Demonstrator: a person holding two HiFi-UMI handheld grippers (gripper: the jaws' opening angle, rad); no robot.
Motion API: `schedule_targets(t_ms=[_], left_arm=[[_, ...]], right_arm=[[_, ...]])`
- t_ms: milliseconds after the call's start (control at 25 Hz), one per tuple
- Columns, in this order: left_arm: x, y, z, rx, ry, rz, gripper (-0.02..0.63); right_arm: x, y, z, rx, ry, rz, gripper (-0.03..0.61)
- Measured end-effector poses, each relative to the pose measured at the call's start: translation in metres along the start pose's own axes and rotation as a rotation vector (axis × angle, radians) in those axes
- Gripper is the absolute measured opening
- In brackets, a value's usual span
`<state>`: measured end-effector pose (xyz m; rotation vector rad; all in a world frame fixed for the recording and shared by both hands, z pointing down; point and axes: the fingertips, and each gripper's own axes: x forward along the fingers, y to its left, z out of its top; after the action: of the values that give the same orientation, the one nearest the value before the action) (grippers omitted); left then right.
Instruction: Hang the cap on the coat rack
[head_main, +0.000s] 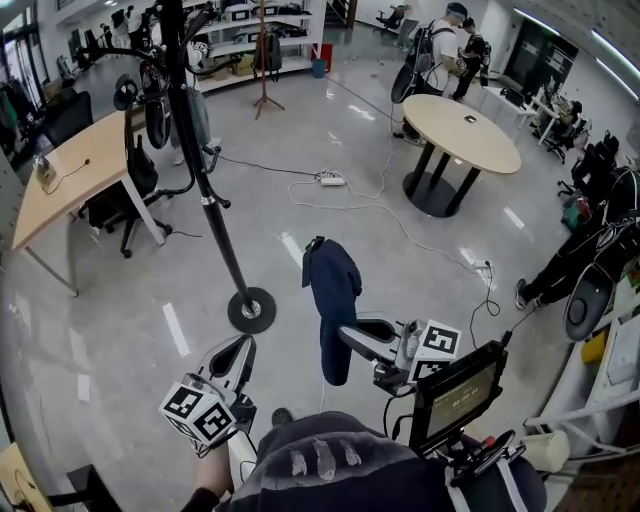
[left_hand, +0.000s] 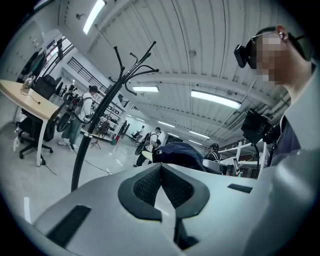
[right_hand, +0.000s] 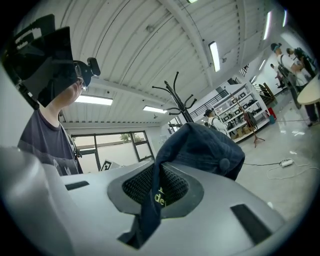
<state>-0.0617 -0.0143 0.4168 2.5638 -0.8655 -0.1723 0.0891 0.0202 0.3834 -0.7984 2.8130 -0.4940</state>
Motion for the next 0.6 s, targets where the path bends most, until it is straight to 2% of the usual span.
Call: schedule_targets(t_ms=[320,600], left_arm=[[-0.008,0.061,0.019,0.003,0.018,-0.063,0.008],[0.0,0.071,0.004,-0.061,0.024,-0.047,0.008]], right_arm=[[0.066,0.001,-0.013,-0.006,0.013,-0.048,0.032],[0.073,-0.016,-0.02,0.006,0.068,-0.053,0.032]])
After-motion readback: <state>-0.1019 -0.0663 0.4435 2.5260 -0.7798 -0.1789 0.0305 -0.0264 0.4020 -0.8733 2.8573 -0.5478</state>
